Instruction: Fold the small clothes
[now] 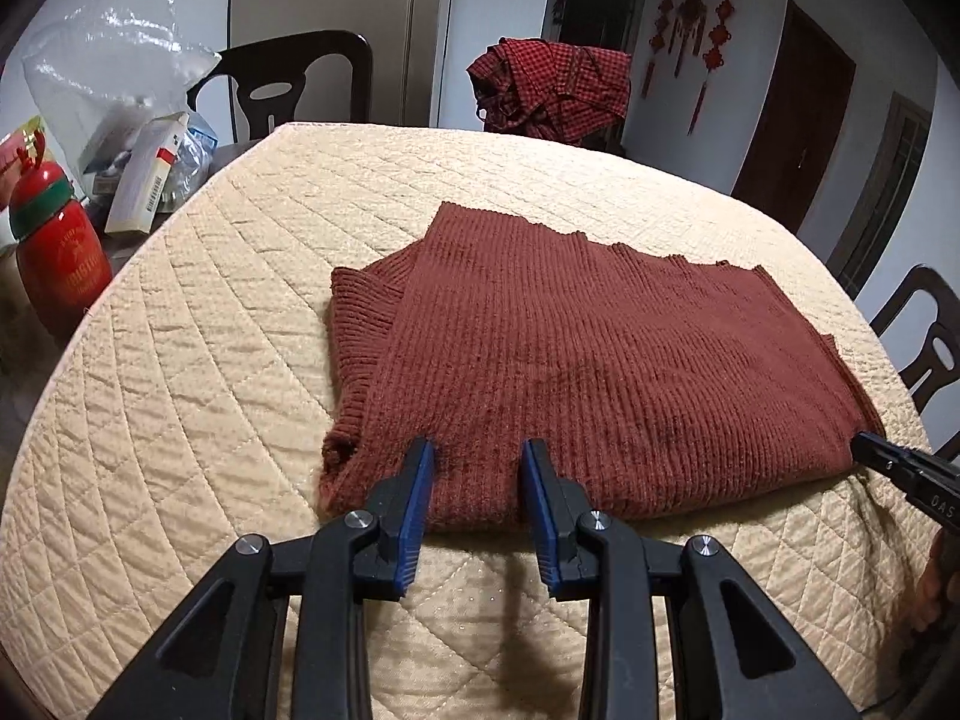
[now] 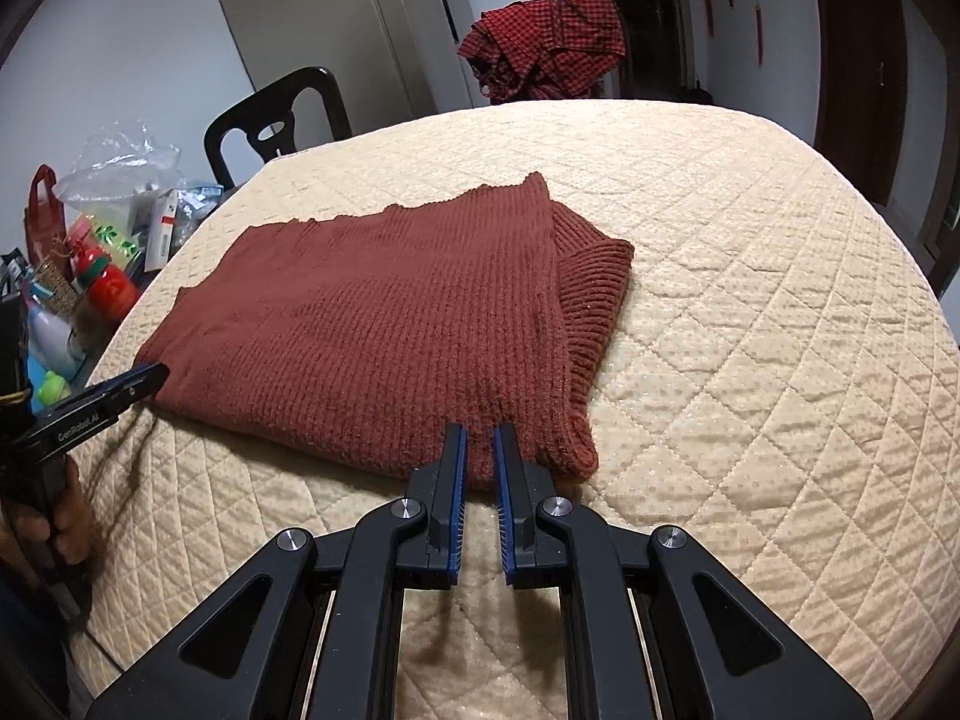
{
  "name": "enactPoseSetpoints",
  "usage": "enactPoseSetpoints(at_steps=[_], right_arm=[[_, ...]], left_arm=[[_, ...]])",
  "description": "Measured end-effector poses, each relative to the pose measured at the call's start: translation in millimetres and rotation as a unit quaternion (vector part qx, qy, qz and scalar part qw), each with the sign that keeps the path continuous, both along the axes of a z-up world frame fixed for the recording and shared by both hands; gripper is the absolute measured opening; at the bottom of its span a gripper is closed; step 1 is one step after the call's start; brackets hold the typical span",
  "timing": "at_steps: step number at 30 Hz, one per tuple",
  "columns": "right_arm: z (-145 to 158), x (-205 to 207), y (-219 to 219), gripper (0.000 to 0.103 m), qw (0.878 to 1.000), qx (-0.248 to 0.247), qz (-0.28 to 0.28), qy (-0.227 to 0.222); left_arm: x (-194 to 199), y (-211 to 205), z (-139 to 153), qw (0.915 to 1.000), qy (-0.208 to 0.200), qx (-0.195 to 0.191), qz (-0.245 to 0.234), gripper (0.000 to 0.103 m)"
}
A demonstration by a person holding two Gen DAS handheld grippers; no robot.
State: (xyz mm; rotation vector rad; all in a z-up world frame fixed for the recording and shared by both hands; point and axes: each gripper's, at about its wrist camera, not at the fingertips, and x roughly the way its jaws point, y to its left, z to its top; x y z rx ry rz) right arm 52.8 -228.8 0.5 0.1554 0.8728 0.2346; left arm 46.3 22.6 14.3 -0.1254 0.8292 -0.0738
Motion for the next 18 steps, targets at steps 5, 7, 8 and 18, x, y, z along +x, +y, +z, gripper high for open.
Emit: enactPoseSetpoints(at_steps=[5, 7, 8, 18], right_arm=[[4.3, -5.2, -7.9, 0.012, 1.0, 0.021, -0.006, 0.005], [6.7, -11.0, -13.2, 0.017, 0.999, 0.032, -0.009, 0.004], [6.7, -14.1, -15.7, 0.018, 0.999, 0.038, -0.012, 0.006], [-5.3, -25.6, -25.9, 0.044, 0.991, 0.127, -0.023, 0.039]], left_arm=[[-6.8, 4.3, 7.2, 0.9999, 0.002, -0.012, 0.003, 0.033], [-15.3, 8.2, 11.9, 0.9997, -0.004, -0.022, 0.003, 0.034], [-19.3, 10.6, 12.8, 0.9996, -0.005, -0.028, 0.005, 0.036], [-30.0, 44.5, -5.4, 0.993, 0.021, -0.106, 0.048, 0.043]])
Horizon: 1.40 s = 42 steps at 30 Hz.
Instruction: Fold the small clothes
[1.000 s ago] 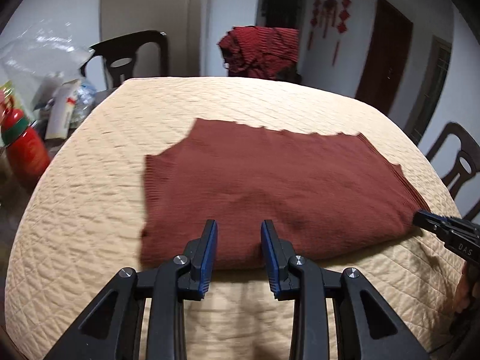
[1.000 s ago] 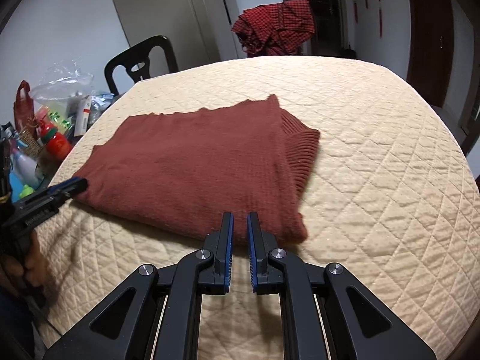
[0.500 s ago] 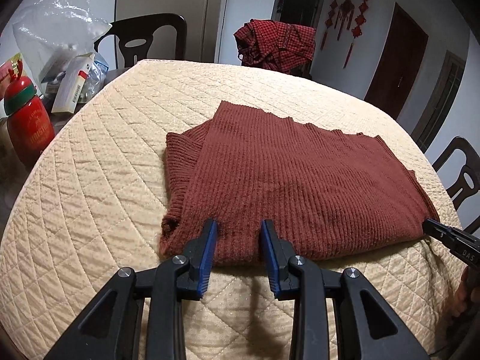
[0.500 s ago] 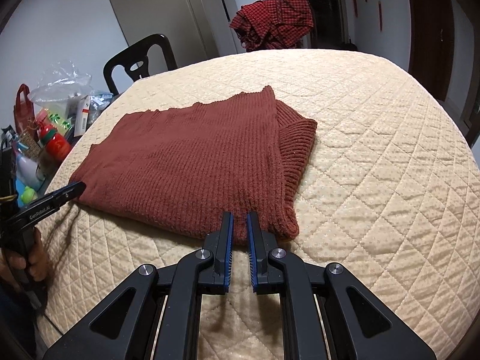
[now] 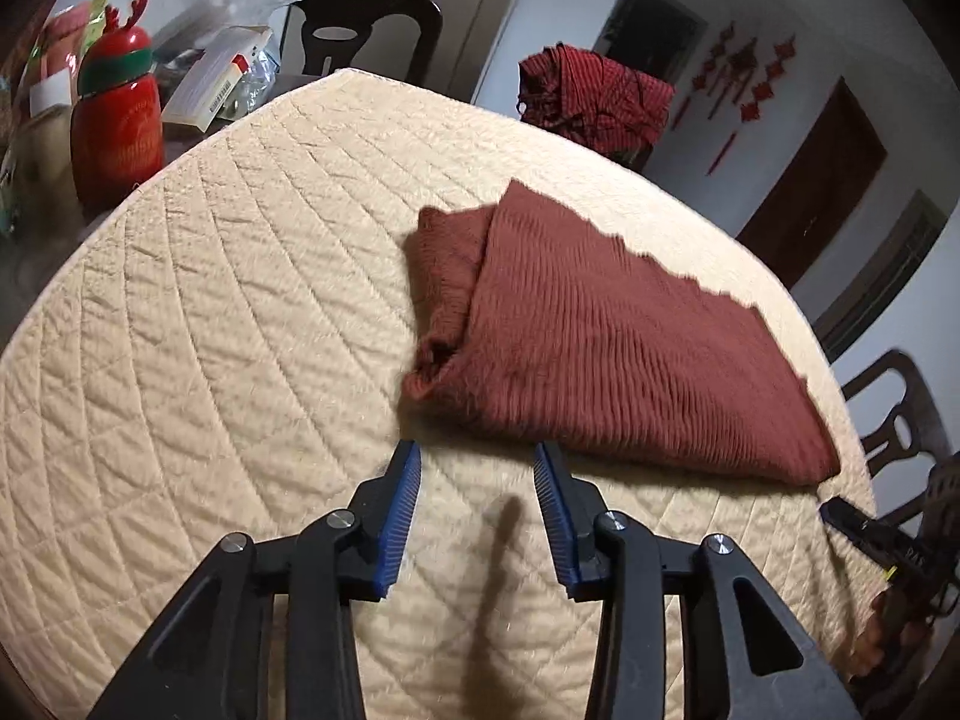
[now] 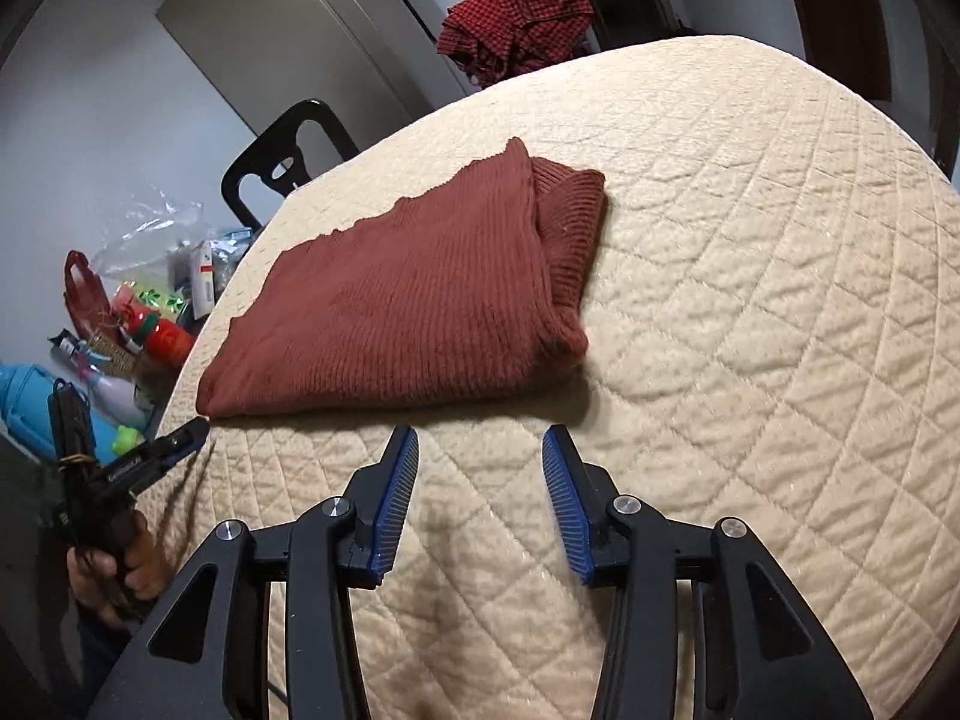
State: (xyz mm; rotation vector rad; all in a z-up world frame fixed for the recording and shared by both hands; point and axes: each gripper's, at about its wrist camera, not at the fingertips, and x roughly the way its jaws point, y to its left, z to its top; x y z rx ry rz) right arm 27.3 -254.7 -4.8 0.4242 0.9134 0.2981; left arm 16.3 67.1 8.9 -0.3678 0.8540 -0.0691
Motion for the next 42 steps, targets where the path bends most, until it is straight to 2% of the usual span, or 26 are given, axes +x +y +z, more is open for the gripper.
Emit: enactPoseSetpoints(at_steps=[2, 14, 16, 18, 20, 25, 32, 38, 42], right_arm=[[-1.0, 7.7, -2.6, 0.044, 1.0, 0.02, -0.009, 0.004], [-13.0, 31.2, -23.8, 0.044, 0.989, 0.13, -0.062, 0.019], [-11.9, 33.0, -23.2, 0.042, 0.99, 0.125, -0.064, 0.018], [-11.3, 35.6, -21.8, 0.019, 0.992, 0.109, -0.067, 0.02], [-13.4, 37.7, -23.8, 0.016, 0.991, 0.116, -0.068, 0.023], [-1.0, 30.3, -26.2, 0.013, 0.991, 0.113, -0.064, 0.002], [13.5, -0.3, -31.7, 0.013, 0.993, 0.11, -0.048, -0.006], [10.6, -34.0, -49.2, 0.013, 0.993, 0.1, -0.058, 0.018], [-2.1, -40.4, -57.3, 0.014, 0.992, 0.098, -0.065, 0.037]], left_arm=[[5.7, 1.2, 0.5, 0.9999, -0.004, -0.012, 0.001, 0.048], [27.1, 15.0, -5.2, 0.9965, -0.011, -0.075, 0.035, 0.05], [30.3, 15.1, -5.5, 0.9963, -0.012, -0.076, 0.038, 0.049], [33.0, 15.8, -5.7, 0.9961, -0.011, -0.076, 0.045, 0.039], [35.5, 16.7, -6.4, 0.9958, -0.009, -0.08, 0.044, 0.027], [30.2, 11.6, 5.7, 0.9969, -0.026, -0.063, 0.038, 0.012], [-2.7, 13.9, 18.9, 0.9967, -0.039, -0.067, 0.023, 0.01], [-43.7, 5.1, 13.9, 0.9968, -0.022, -0.076, 0.006, 0.011], [-56.7, -1.7, -2.5, 0.9972, 0.004, -0.074, -0.006, 0.011]])
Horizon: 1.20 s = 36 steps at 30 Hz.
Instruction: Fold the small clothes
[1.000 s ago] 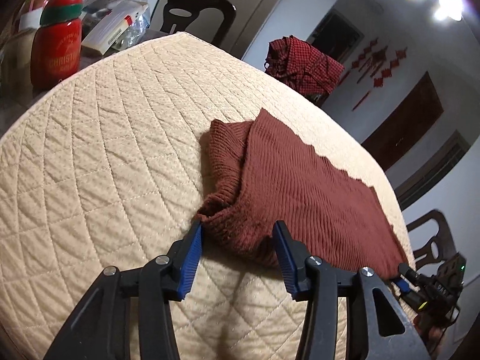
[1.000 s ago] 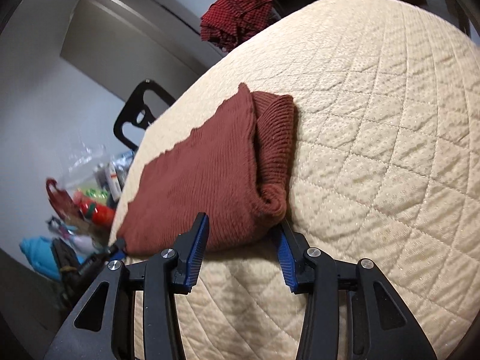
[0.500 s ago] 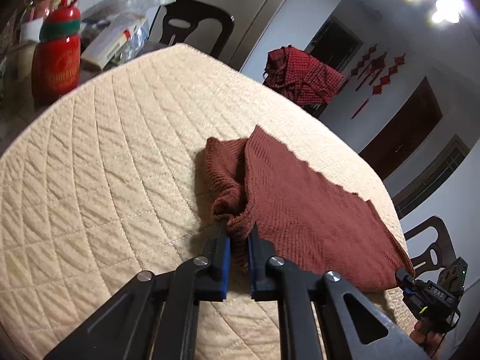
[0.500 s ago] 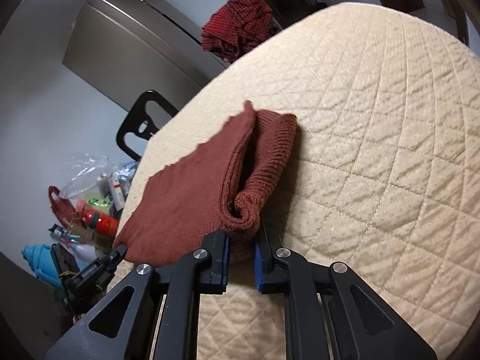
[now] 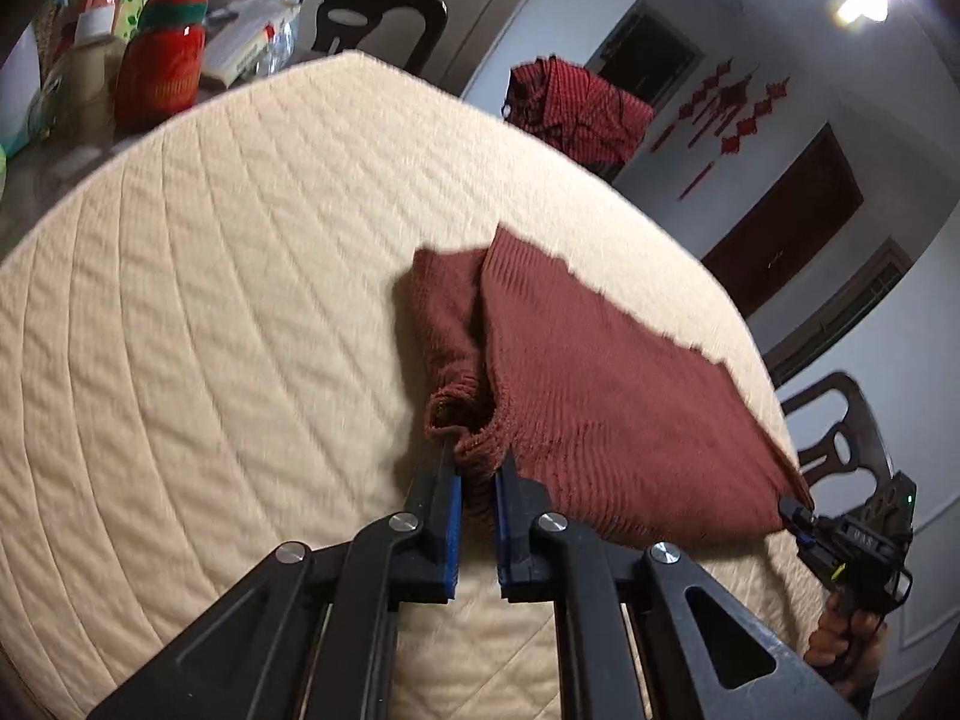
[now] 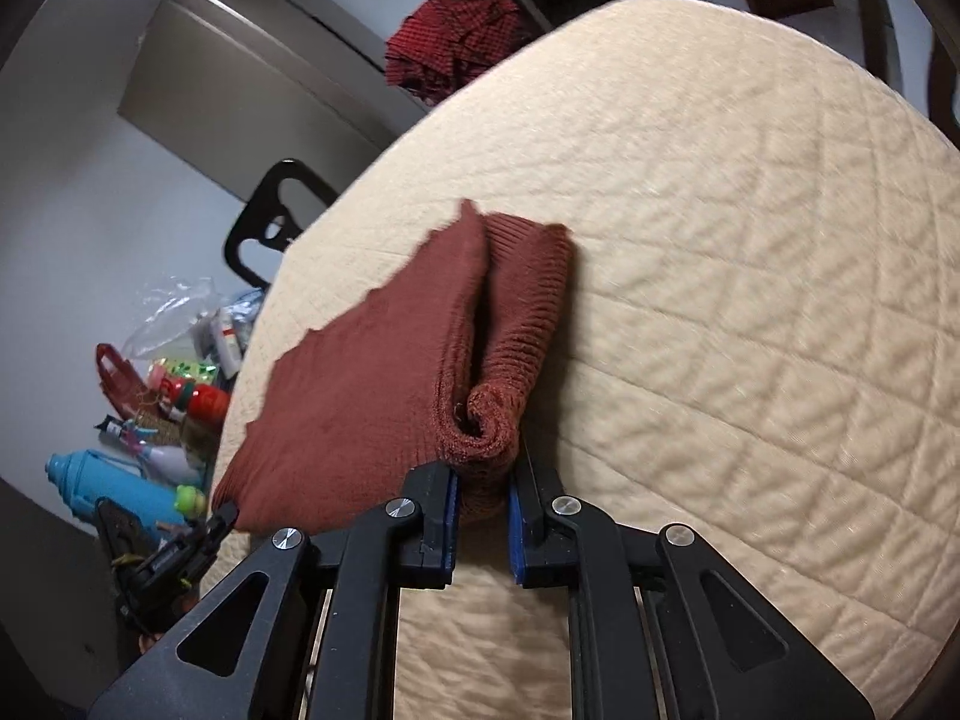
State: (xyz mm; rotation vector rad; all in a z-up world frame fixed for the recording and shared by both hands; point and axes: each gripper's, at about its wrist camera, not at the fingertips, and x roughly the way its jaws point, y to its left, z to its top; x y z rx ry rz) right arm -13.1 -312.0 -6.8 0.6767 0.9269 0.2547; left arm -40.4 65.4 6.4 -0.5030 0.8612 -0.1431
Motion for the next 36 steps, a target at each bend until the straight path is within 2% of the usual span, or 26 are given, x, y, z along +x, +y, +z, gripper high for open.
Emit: enactPoseSetpoints(at_steps=[3, 5, 10, 13, 16, 19, 22, 26, 34, 36], right_arm=[[-8.8, 1.8, -1.7, 0.016, 1.0, 0.013, -0.005, 0.012], [-3.1, -0.3, 0.4, 0.017, 1.0, -0.002, -0.002, 0.006], [23.3, -13.7, 1.6, 0.02, 0.997, -0.069, -0.011, -0.031], [38.0, -19.1, 4.3, 0.02, 0.993, -0.104, -0.027, -0.058], [49.8, -17.6, 17.1, 0.02, 0.987, -0.129, -0.025, -0.09], [49.9, -9.1, 33.5, 0.02, 0.985, -0.14, -0.001, -0.106], [35.1, 4.1, 40.6, 0.02, 0.986, -0.132, 0.02, -0.096], [7.9, 20.6, 33.1, 0.018, 0.988, -0.146, 0.009, -0.053], [15.8, 16.1, 31.5, 0.019, 0.988, -0.139, 0.011, -0.06], [22.7, 13.3, 38.4, 0.019, 0.987, -0.146, 0.021, -0.071]], left_arm=[[0.5, 0.2, -5.0, 0.9998, 0.013, -0.002, -0.011, 0.013], [-0.8, 3.4, 1.4, 0.9999, 0.005, 0.002, -0.012, 0.016], [-4.5, 13.5, 21.9, 0.9987, -0.03, 0.04, 0.01, 0.021], [0.3, 14.7, 27.5, 0.9979, -0.041, 0.048, 0.015, 0.025], [8.0, 3.6, 32.4, 0.9969, -0.052, 0.06, 0.001, 0.025], [16.0, -13.8, 33.3, 0.9947, -0.066, 0.074, -0.025, 0.025], [29.2, -25.7, 22.9, 0.9936, -0.057, 0.087, -0.046, 0.025], [37.2, -31.5, 9.0, 0.9919, -0.046, 0.102, -0.059, 0.025], [37.8, -25.4, 15.6, 0.9922, -0.047, 0.099, -0.058, 0.025], [36.8, -21.5, 19.1, 0.9923, -0.05, 0.104, -0.046, 0.03]])
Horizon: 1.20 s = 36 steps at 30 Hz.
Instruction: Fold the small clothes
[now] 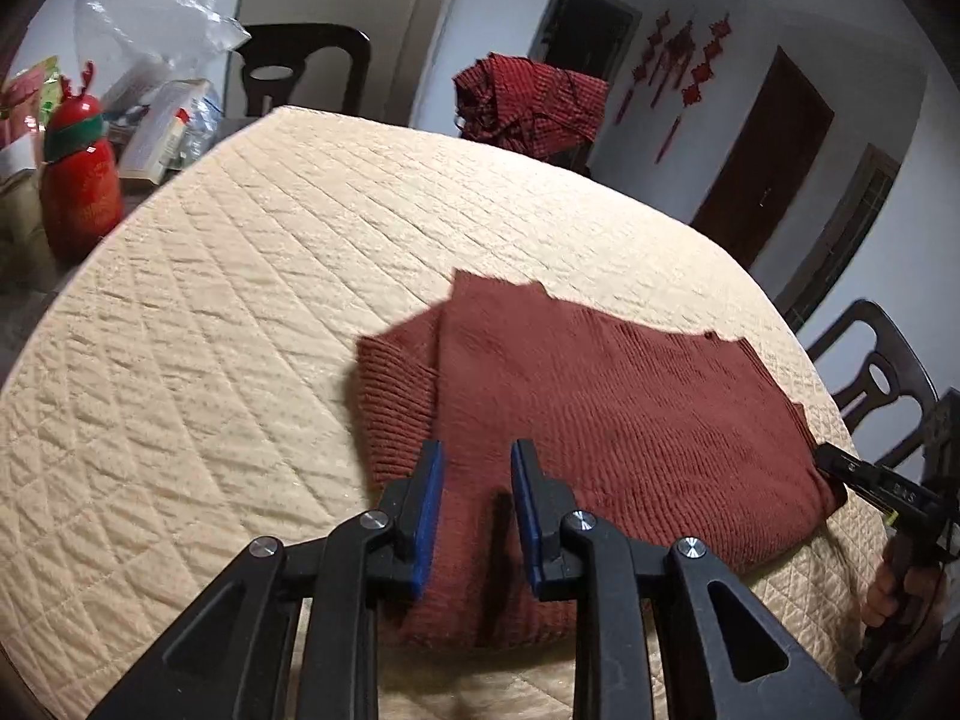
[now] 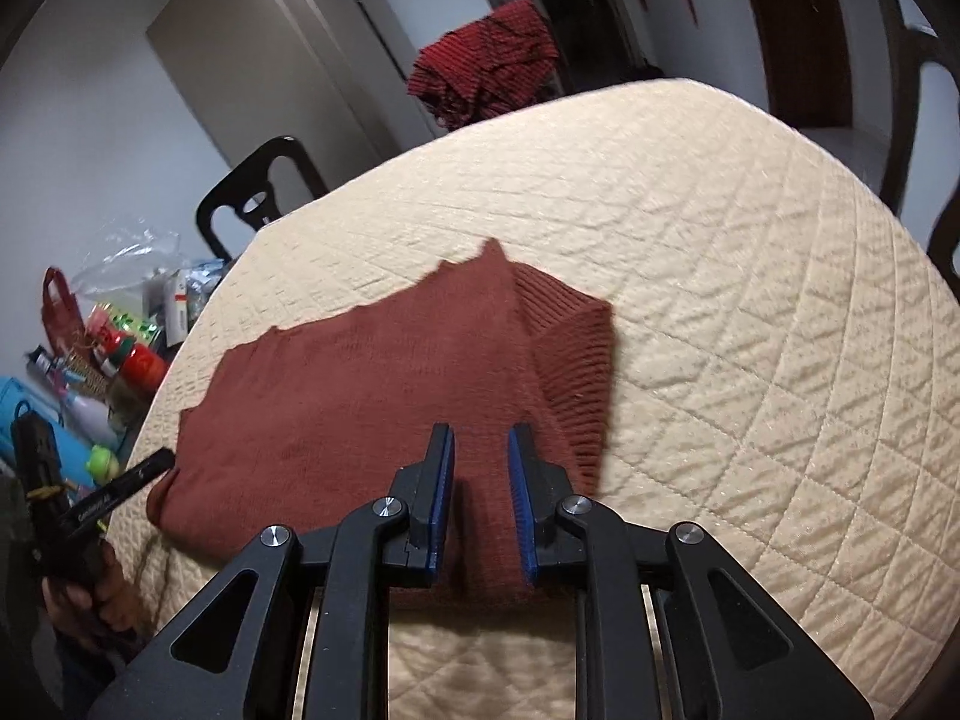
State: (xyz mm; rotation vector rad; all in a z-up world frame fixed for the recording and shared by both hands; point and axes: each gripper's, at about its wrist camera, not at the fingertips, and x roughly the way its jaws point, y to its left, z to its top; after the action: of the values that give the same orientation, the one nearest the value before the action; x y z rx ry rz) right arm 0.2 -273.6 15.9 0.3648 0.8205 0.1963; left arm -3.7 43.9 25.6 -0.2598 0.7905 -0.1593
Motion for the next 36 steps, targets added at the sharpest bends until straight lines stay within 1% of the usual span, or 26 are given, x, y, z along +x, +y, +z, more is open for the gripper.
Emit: enactPoseSetpoints(at_steps=[1, 2, 5, 9, 12, 14, 18, 21, 23, 26, 36], right_arm=[[1.6, 0.1, 3.4, 0.019, 1.0, -0.001, 0.005, -0.004], [2.8, -0.3, 8.6, 0.019, 1.0, -0.002, 0.014, -0.009], [4.0, -1.5, 26.5, 0.019, 0.999, -0.003, 0.05, -0.018], [2.2, -2.0, 56.5, 0.019, 0.995, -0.02, 0.098, -0.025], [2.5, -0.4, 73.6, 0.019, 0.992, -0.03, 0.122, -0.03], [2.8, 2.3, 81.7, 0.019, 0.99, -0.03, 0.135, -0.032], [4.8, 10.4, 102.3, 0.019, 0.986, -0.042, 0.158, -0.04], [2.6, 15.3, 115.2, 0.019, 0.983, -0.057, 0.171, -0.04], [-2.5, 21.6, 122.8, 0.019, 0.981, -0.063, 0.178, -0.033], [-12.7, 33.4, 127.5, 0.019, 0.982, -0.068, 0.176, -0.015], [-14.2, 53.7, 136.4, 0.019, 0.983, -0.079, 0.167, -0.01]], left_arm=[[-0.3, 2.6, 0.8, 1.0, -0.002, 0.003, 0.008, 0.037], [-0.7, 5.7, 0.8, 0.9999, -0.003, 0.004, 0.014, 0.04], [-0.7, 14.8, -3.6, 0.9997, 0.008, -0.004, 0.024, 0.04], [-2.3, 17.6, -11.8, 0.9993, 0.022, -0.009, 0.029, 0.042], [-5.7, 14.2, -13.3, 0.9993, 0.024, -0.017, 0.022, 0.043], [-5.6, 10.5, -12.8, 0.9995, 0.021, -0.015, 0.016, 0.048], [2.8, 7.7, -13.7, 0.9996, 0.022, -0.009, 0.017, 0.048], [8.2, 6.5, -15.0, 0.9995, 0.024, -0.003, 0.02, 0.048], [10.4, 4.0, -15.4, 0.9995, 0.024, 0.006, 0.02, 0.048], [11.9, 2.0, -16.4, 0.9994, 0.025, 0.013, 0.019, 0.049], [13.6, 1.9, -18.4, 0.9993, 0.028, 0.018, 0.015, 0.054]])
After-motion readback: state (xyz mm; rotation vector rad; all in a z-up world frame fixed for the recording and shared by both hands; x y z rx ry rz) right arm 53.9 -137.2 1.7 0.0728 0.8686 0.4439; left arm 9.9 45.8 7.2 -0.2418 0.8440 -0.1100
